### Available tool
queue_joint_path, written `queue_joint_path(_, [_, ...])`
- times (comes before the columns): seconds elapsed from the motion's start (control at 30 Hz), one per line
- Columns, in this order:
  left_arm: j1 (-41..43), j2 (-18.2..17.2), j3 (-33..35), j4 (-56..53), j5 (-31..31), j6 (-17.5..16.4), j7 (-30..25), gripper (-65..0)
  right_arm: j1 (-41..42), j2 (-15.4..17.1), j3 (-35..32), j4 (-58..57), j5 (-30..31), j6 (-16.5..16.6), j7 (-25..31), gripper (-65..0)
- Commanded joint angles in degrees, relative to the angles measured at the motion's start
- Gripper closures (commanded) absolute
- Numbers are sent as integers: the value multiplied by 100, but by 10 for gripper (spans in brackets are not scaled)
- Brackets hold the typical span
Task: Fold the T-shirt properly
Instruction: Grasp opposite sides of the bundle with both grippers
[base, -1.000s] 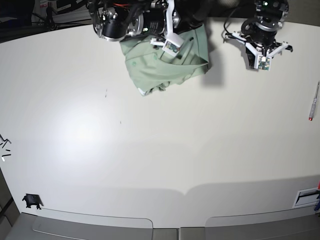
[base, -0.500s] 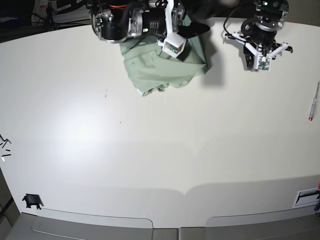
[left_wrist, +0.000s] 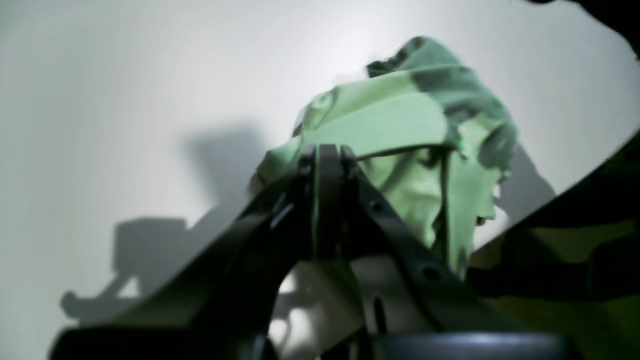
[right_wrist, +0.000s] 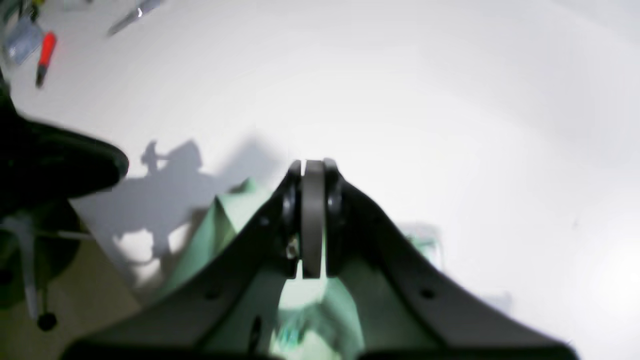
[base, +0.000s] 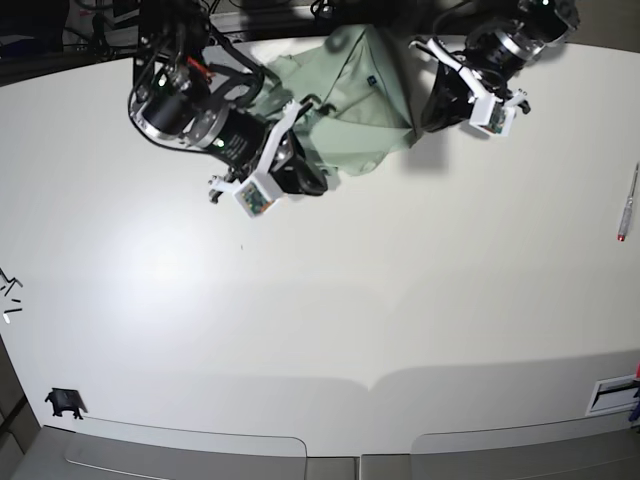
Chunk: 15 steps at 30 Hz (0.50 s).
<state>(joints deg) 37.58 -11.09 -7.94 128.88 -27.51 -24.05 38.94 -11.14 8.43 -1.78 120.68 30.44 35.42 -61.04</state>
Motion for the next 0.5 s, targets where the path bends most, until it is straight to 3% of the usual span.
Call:
queue_joint_path(0.0, [37,-4,-15,63,-262,-42,-85,0,114,0,-33,-162,168,81,35,0])
queue_joint_path(0.23, [35,24,-15,-728,-1078,-396,243,0,876,-2,-444,-2048,275,190,37,0])
queue_joint_path(0.47, [-101,409,-15,-1696,-1685,-791,531,0,1475,-33,-468,-3198,271,192,44,0])
